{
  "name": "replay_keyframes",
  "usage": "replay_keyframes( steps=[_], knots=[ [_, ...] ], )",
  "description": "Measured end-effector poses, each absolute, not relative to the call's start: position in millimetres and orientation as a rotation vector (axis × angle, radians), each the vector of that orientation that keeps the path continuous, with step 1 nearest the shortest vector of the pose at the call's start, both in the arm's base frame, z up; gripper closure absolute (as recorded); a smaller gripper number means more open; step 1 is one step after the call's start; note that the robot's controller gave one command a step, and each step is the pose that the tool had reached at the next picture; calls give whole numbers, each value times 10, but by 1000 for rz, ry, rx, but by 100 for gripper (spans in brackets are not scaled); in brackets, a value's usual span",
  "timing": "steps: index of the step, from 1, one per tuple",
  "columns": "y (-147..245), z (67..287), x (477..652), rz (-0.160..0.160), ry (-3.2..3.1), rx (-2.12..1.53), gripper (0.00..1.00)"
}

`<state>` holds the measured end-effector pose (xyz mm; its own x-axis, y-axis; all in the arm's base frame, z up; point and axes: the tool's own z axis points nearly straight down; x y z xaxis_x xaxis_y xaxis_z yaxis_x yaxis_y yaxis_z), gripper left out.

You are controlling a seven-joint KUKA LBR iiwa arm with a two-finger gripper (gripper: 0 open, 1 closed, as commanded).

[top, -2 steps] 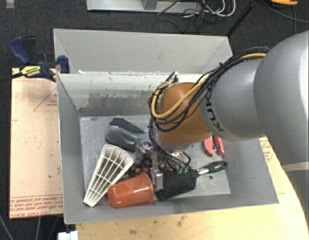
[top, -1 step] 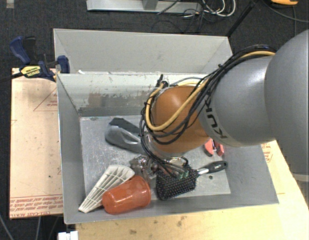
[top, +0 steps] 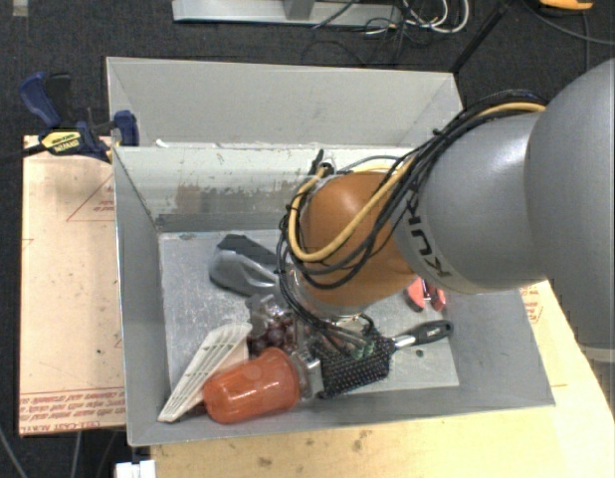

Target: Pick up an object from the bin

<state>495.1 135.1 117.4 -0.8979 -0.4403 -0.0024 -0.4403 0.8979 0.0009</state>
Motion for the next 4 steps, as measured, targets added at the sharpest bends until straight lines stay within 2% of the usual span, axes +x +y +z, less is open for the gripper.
replay_keyframes(
  steps=[1,2,3,4],
  knots=[
    [1351,1174,4951,2,3058,-710,0],
    [1313,694,5167,3,3079,-623,100],
    [1311,695,5169,3,3079,-621,0],
    [1311,695,5169,3,3079,-621,0]
  ],
)
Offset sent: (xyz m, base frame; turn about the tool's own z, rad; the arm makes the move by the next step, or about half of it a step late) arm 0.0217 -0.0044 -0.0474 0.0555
